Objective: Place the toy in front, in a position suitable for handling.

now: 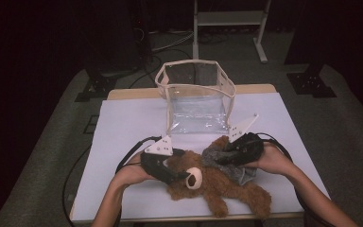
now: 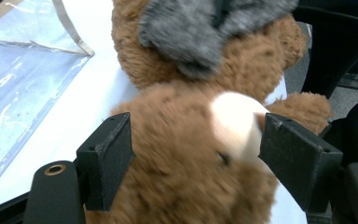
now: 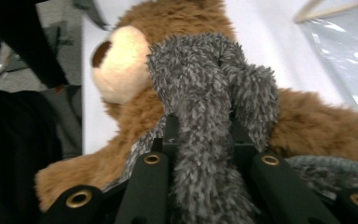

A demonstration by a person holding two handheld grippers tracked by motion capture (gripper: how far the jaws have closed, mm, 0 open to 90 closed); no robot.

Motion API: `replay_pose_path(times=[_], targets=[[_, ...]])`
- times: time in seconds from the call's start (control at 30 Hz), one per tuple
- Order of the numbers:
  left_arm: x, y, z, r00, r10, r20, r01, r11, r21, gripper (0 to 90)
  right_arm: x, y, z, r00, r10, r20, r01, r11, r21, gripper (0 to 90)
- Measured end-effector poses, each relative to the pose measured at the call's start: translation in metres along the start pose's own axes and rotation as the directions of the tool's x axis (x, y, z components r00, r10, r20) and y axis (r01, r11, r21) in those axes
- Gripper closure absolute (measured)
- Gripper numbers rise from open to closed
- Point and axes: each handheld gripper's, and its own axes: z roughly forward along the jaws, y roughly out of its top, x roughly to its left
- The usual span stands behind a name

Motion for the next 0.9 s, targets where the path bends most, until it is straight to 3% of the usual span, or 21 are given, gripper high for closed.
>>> replay_pose_path(times=[0.17, 0.33, 0.43, 0.67, 0.73, 0.9], targets=[[-0.003, -0.004, 0.007, 0.9991, -0.003, 0.043, 0.002, 0.9997, 0.026, 25.1, 0.006, -0.002, -0.007, 0.9996, -0.027, 0.001, 0.027, 1.000, -0.002, 74.3], [-0.005, -0.005, 0.007, 0.9986, 0.021, 0.048, -0.024, 0.9982, 0.055, 25.3, -0.009, -0.009, -0.024, 0.9969, 0.013, 0.078, -0.011, 1.000, -0.026, 74.4], [-0.004, -0.004, 0.006, 0.9988, 0.025, 0.042, -0.028, 0.9981, 0.055, 25.1, -0.014, -0.018, -0.022, 0.9967, 0.047, 0.067, -0.045, 0.999, -0.025, 74.3], [-0.001, 0.003, 0.001, 0.9993, -0.001, 0.037, 0.000, 0.9996, 0.028, 21.9, 0.004, -0.028, -0.018, 0.9979, 0.036, 0.054, -0.033, 0.998, -0.058, 74.4], [0.001, 0.005, 0.001, 0.9995, 0.003, 0.031, -0.005, 0.9992, 0.039, 19.1, 0.010, -0.031, -0.018, 0.9983, 0.035, 0.046, -0.031, 0.997, -0.070, 74.5], [0.004, 0.004, 0.006, 0.9983, -0.035, 0.046, 0.033, 0.9985, 0.043, 18.0, 0.022, -0.038, -0.020, 0.9993, 0.016, 0.035, -0.013, 0.996, -0.086, 74.4]])
